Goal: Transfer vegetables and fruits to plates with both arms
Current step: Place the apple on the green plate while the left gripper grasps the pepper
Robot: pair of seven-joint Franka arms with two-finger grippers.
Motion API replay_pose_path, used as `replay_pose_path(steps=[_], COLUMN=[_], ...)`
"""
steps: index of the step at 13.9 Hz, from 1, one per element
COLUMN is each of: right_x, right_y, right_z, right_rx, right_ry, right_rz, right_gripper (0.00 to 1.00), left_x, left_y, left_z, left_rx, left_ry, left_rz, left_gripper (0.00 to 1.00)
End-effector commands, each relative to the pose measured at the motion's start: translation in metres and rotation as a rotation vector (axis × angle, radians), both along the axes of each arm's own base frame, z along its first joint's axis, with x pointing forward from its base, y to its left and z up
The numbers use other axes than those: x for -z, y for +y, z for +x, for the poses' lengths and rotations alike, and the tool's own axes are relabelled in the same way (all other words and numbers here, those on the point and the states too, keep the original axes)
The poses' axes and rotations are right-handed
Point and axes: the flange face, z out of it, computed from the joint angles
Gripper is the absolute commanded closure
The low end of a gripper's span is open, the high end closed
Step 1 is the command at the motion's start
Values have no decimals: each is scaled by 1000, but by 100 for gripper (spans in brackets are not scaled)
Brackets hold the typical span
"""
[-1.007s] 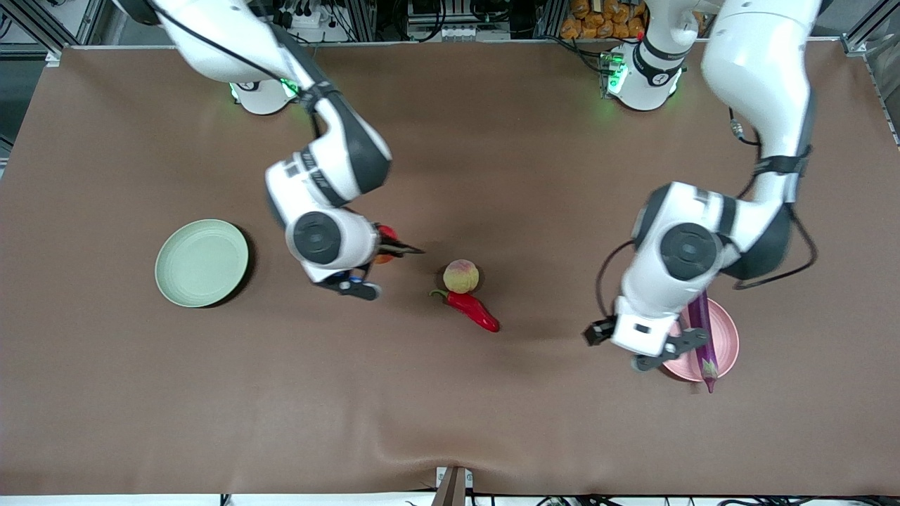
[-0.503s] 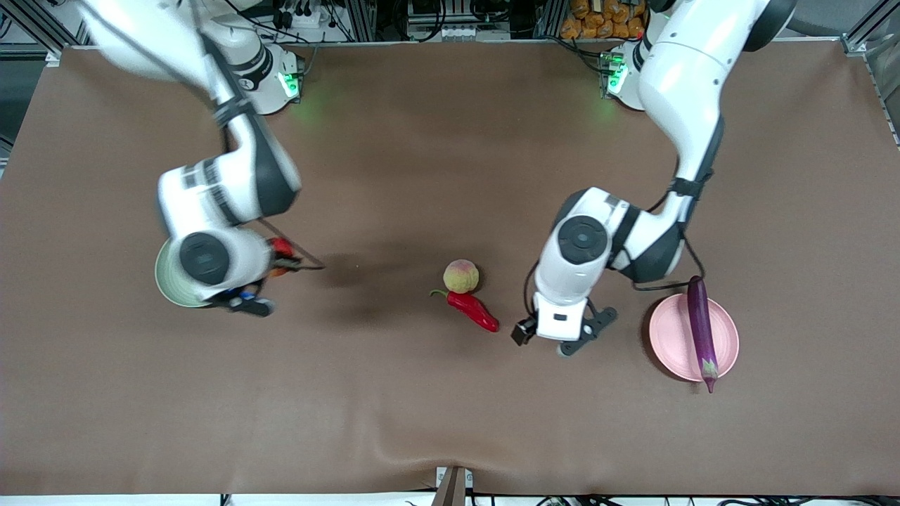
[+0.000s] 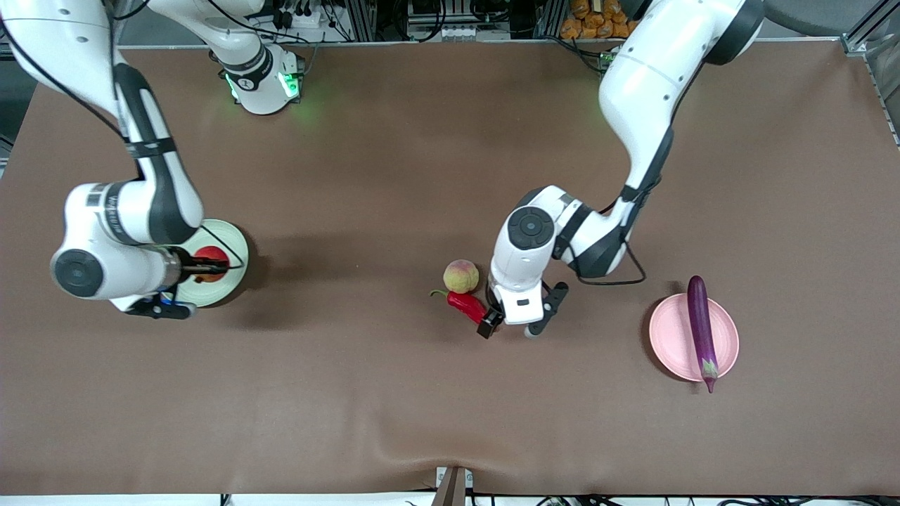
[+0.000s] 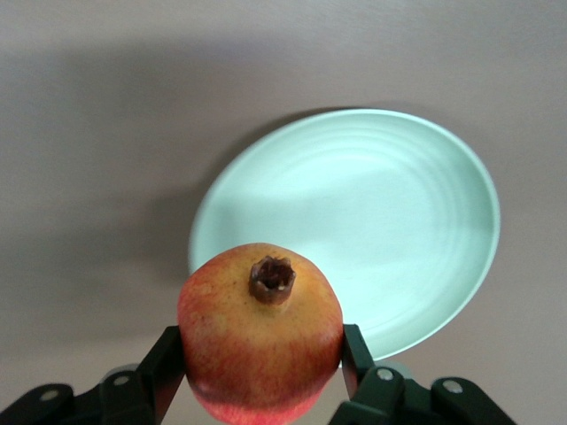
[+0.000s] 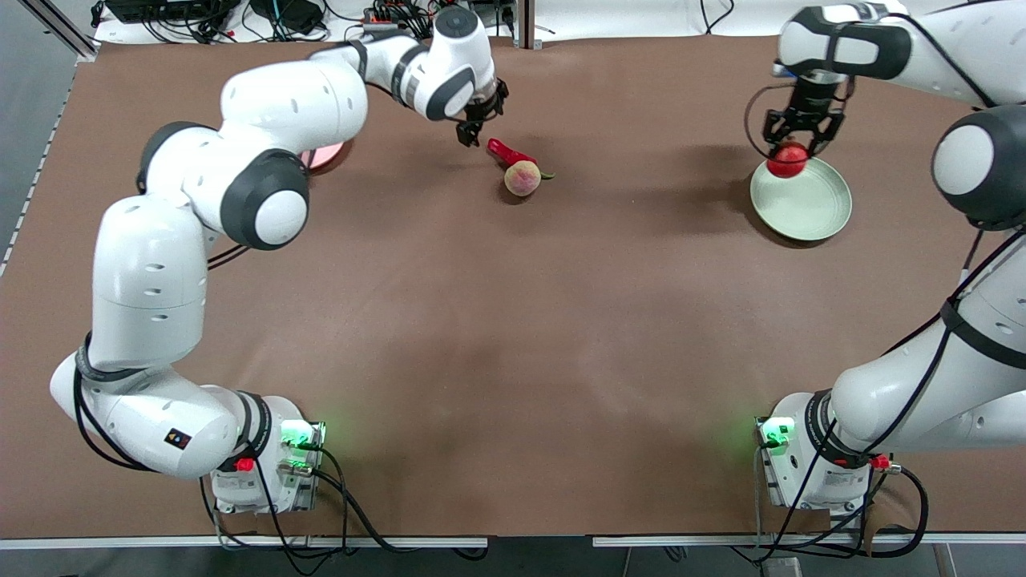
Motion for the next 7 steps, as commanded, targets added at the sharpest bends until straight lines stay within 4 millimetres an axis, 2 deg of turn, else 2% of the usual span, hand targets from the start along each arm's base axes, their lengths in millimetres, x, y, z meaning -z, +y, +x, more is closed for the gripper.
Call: replay_pose_path(steps=[1,3,4,5,6,7], right_x=[3,27,38,42,45,46], right_y=[-23,-42,-49,-51,-54,-54], right_z=[-24,-39,-47,-50,-51,-52], right_rx=[-34,-4,7,-2,2,6], right_ry=[-6,-11,-24,-21,-15,-13], right_rz=[67,63,63,68,69,70], right_gripper=[100,100,100,85,59,42], left_x=[12,21,28,36,42,47], left_y=[-6,-6,-13,-16,-17,-20], left_z=[4,1,-5,-8,-8,-9], left_rx=[-20,-52,-64,-65,-63,-59], left_ry=[-20,-5,3,5,-3,-13], left_rz=[-16,-18,-20,-20,-31,-44], left_gripper=[0,0,0,0,0,0])
